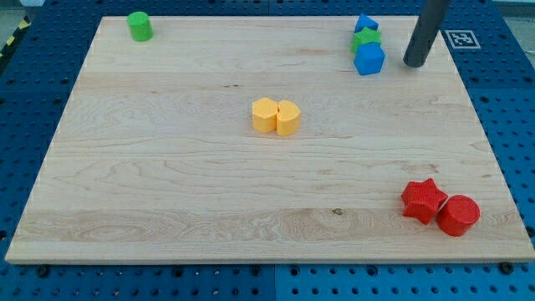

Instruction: Move the green star to the top right of the yellow heart

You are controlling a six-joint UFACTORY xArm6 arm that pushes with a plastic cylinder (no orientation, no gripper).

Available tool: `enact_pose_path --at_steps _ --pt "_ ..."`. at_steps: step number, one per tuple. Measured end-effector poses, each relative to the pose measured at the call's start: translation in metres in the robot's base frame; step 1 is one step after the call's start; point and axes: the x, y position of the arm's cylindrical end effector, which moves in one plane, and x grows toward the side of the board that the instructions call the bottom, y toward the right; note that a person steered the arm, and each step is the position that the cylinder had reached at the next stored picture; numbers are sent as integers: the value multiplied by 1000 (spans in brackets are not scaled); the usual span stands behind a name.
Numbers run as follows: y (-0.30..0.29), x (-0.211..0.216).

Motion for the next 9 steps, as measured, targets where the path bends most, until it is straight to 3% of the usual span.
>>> enact_pose_path --at_steps 9 --pt "-60 -42"
